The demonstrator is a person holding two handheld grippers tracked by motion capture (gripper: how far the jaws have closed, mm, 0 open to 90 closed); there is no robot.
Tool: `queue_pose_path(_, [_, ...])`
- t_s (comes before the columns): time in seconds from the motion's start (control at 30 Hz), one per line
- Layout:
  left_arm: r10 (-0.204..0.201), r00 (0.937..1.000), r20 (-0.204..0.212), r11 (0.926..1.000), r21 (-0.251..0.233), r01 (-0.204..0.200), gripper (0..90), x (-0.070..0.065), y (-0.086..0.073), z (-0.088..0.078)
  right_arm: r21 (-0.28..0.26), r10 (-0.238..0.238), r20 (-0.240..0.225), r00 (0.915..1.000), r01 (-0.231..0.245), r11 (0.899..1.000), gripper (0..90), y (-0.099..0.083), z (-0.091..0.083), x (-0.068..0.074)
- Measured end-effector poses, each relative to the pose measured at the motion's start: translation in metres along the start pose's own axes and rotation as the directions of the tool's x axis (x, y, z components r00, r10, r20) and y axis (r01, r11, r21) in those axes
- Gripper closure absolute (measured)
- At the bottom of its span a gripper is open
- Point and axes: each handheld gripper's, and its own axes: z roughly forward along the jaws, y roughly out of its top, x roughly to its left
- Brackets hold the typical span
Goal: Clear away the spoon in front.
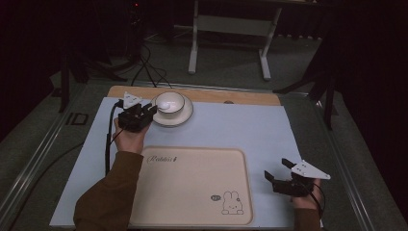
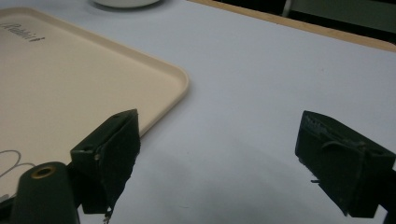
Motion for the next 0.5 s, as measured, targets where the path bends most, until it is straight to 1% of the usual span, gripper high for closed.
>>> queue_pose_path(0.17, [-0.002,1.0,0.003,1.0,0.004,0.002,74.6,0.0,-0.003,-0.006,0.001,-0.002,-0.001,1.0,0.002,1.0,13.8,0.0,0.0,0.0])
queue_pose_path(0.5, [-0.006,1.0,0.002,1.0,0.004,0.006,74.6,-0.001,-0.01,-0.013,0.002,-0.001,-0.004,1.0,0.001,1.0,13.8,0.0,0.0,-0.001])
